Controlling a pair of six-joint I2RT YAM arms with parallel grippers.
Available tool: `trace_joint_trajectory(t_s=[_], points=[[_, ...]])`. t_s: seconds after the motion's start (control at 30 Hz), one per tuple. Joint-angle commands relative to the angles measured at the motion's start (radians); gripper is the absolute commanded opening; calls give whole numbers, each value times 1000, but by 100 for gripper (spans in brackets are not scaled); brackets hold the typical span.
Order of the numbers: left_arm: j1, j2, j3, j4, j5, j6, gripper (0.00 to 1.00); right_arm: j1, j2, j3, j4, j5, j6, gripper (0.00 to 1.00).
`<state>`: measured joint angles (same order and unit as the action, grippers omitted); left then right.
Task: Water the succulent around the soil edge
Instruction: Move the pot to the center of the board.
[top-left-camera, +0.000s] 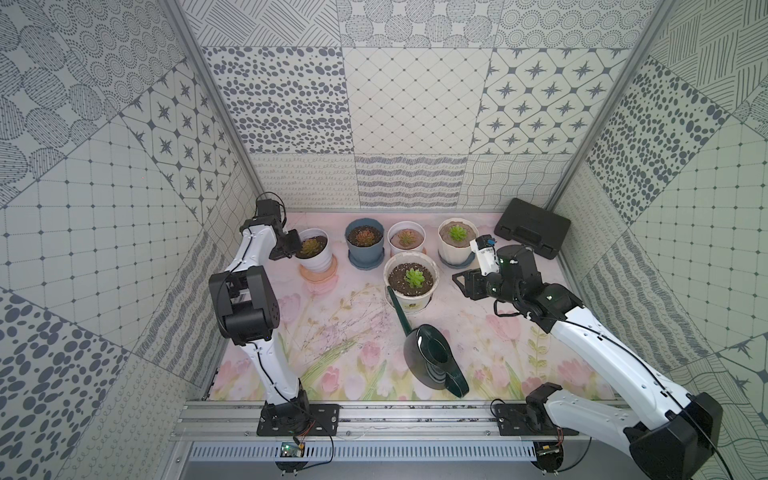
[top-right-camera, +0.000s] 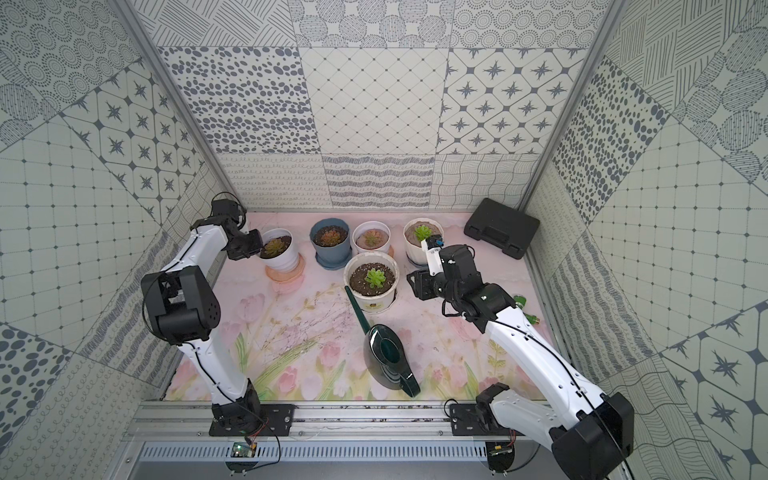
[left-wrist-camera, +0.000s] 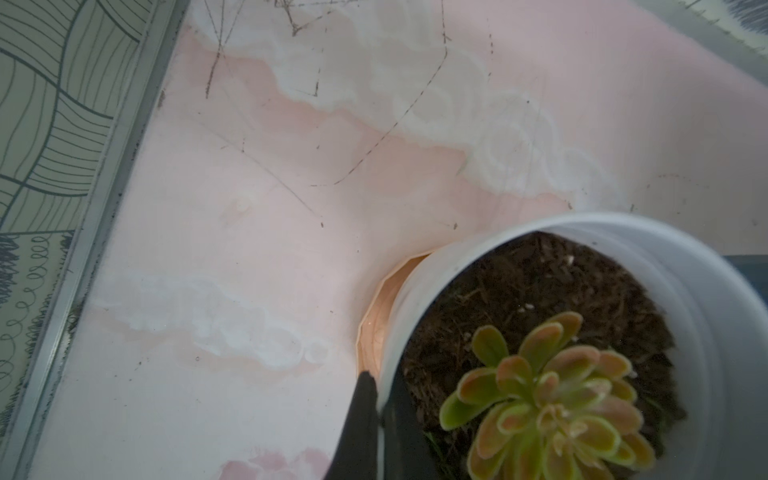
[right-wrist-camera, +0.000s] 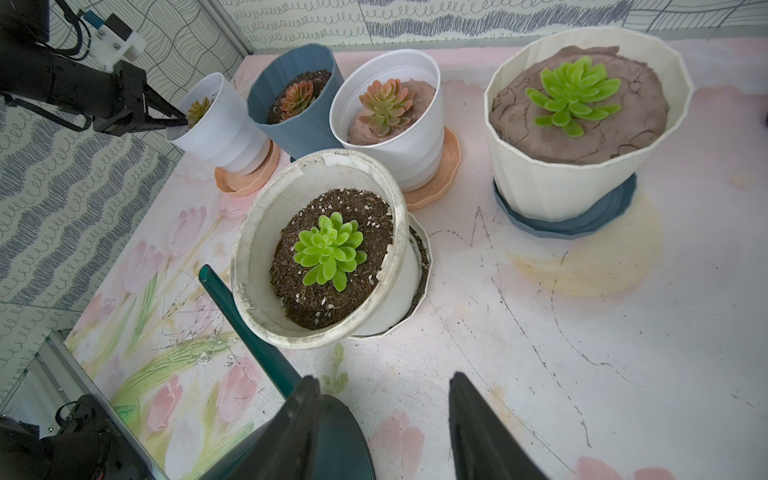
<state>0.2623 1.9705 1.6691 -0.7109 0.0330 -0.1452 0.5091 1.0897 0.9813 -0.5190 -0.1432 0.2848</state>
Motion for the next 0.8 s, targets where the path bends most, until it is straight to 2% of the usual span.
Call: trace_joint_trajectory(t_s=[0.0, 0.27, 0.77], points=[[-24, -23, -41, -75, -107, 97, 0, 4, -4, -11, 42, -18, 11, 52], [-129, -82, -107, -132, -199, 162, 0, 4, -31, -24, 45, -34, 16, 52], [-198, -202, -199, -269, 36, 106, 0, 5, -71, -28, 45, -59, 24, 52]])
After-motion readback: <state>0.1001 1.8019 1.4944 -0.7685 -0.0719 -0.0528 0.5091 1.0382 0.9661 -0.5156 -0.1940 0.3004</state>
